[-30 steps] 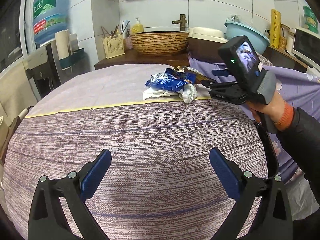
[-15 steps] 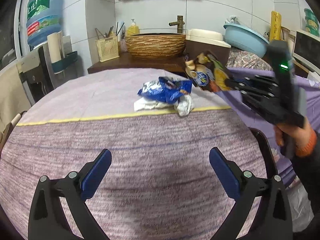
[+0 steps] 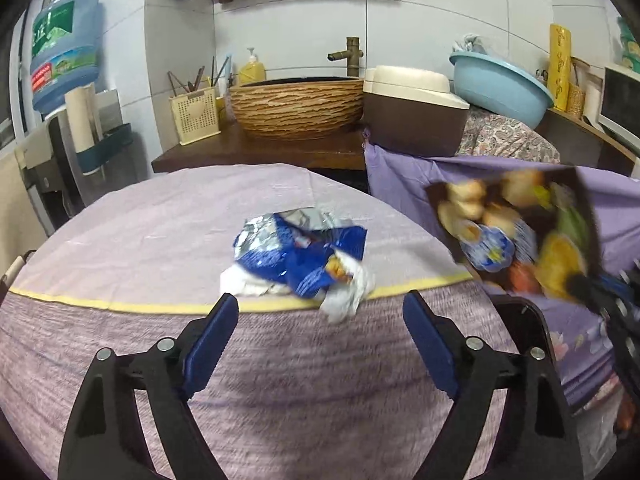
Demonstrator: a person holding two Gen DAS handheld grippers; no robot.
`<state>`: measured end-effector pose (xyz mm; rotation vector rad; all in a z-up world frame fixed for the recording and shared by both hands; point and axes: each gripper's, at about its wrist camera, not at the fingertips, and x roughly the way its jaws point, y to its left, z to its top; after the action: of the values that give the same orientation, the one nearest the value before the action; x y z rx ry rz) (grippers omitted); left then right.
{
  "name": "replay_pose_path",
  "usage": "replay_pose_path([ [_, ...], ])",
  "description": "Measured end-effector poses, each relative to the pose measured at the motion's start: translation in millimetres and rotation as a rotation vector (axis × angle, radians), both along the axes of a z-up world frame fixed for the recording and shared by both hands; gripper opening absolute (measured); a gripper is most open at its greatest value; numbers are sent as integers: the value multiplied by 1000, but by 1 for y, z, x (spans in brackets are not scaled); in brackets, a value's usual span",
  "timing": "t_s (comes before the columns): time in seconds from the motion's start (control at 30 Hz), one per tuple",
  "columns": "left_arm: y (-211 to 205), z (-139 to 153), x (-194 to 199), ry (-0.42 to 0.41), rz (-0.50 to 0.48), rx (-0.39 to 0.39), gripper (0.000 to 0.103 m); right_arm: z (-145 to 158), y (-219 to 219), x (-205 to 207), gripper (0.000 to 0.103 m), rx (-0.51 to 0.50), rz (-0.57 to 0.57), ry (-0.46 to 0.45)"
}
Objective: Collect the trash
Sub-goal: 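Grasp the flat snack wrapper with the right tool and lift it, then grasp the blue crumpled wrapper with the left tool while the right tool holds its wrapper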
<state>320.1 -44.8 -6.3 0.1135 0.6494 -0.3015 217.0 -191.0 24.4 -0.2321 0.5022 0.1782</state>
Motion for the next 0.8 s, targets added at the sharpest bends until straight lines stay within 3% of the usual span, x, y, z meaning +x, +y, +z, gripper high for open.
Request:
replay_pose_path([
  [0.2,-11,-11,26,31,41,18,64,-7,-12,-17,5,14,-22,8],
  [0.3,-10,-18,32,44,62,17,42,-13,-19,-23,5,41,-36,21],
  [0.4,-1,-16,31,36,78,-46,36,-17,-24,-27,5,60,-48,22],
  [0.5,5,-12,24,16,85,-57,26,-21,-28,-28,5,79,-56,32],
  [0.57,8,-10,19,9,83,-64,10,-24,-29,-30,5,94,-57,39],
  [0.8,26,0,-11,-25,84,-76,7,-30,-29,-41,5,129,-54,47],
])
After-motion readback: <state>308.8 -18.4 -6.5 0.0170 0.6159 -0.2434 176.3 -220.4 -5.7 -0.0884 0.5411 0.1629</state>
